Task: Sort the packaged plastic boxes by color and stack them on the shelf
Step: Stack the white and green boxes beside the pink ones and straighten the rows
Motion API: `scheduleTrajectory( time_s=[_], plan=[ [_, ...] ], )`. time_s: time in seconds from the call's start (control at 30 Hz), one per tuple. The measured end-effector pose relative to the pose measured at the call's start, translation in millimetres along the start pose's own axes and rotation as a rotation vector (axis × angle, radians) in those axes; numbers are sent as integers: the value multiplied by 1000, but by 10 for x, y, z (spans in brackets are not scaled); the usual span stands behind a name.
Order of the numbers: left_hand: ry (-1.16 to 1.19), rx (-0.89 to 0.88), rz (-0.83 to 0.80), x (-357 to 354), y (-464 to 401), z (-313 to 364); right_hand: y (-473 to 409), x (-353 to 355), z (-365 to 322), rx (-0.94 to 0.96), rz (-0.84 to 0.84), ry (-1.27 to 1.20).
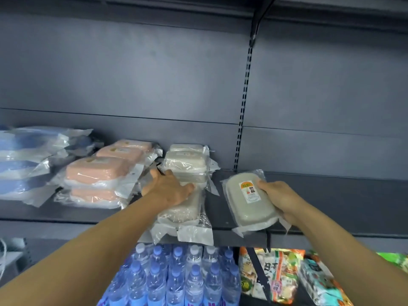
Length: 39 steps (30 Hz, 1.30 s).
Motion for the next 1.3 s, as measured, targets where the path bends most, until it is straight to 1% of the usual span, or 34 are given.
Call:
scheduleTrajectory(
  time_s=[0.03, 0.07, 0.13, 0.17, 0.23, 0.3, 0.33, 0.37, 0.43, 0.5, 0.57, 0.6, 0.67, 0.73, 0.8, 0.9, 0.97, 1.07, 1.17, 1.23, 1.3],
  plan=[
    [-10, -45, 26, 49, 2, -17, -43, -2, 1, -15, -18, 24],
    [-37, -126, 68, 125, 27, -12, -82, -4, 6, -31, -32, 52],
    [-117, -357, 87, 237, 48, 19, -151, 5, 22, -59, -36, 165],
    [-181, -468, 54, 250, 72, 36, -182, 13, 27, -61, -34, 258],
    [-412, -589, -27, 216, 149, 62, -205, 21, 1, -41, 5, 461],
    [-675, -582, -37, 182, 187, 62, -126, 19, -111, 51, 132, 607],
    [-782, -557, -29, 169, 193, 61, -47, -3, -193, 124, 206, 650],
    [-870, -544, -28, 145, 198, 71, 52, -58, -280, 188, 245, 699],
    [-993, -539, -45, 76, 194, 111, 212, -251, -375, 210, 205, 899],
    [-1036, -550, -67, 10, 191, 158, 291, -450, -323, 120, 79, 1104],
    [-1018, -529, -106, -12, 196, 193, 292, -511, -196, 13, -11, 1189],
    [-1009, -511, -127, -12, 208, 207, 282, -491, -138, -23, -35, 1188],
    [-954, -468, -185, 9, 253, 235, 252, -419, -57, -43, -76, 1119],
    [-813, -421, -253, 30, 282, 234, 238, -358, -29, -22, -95, 1041],
    [-670, -392, -298, 22, 275, 211, 235, -295, -34, 12, -52, 998],
    [-504, -408, -272, 1, 149, 130, 280, -170, -107, 72, 59, 927],
    [-354, -432, -250, -32, 33, 53, 320, -97, -193, 134, 105, 855],
    [-176, -514, -162, -108, -106, -11, 348, -67, -337, 247, 116, 794],
    [-101, -554, 69, -79, -138, -43, 378, -97, -474, 332, 82, 775],
    [44, -508, 196, -36, -120, -130, 366, -130, -544, 363, 11, 736],
    [272, -399, 260, -36, -82, -296, 329, -194, -626, 376, -81, 645]
  ],
)
Point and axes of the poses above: each hand's wrist, its own y-axis away from the middle knuckle, its own x-axis out of the back of the hand, z = x × y, the point moved 6 cm from there along -y, towards the middle knuckle, and after that the axes turned 13 degrees about -z, right-handed, at the moved point
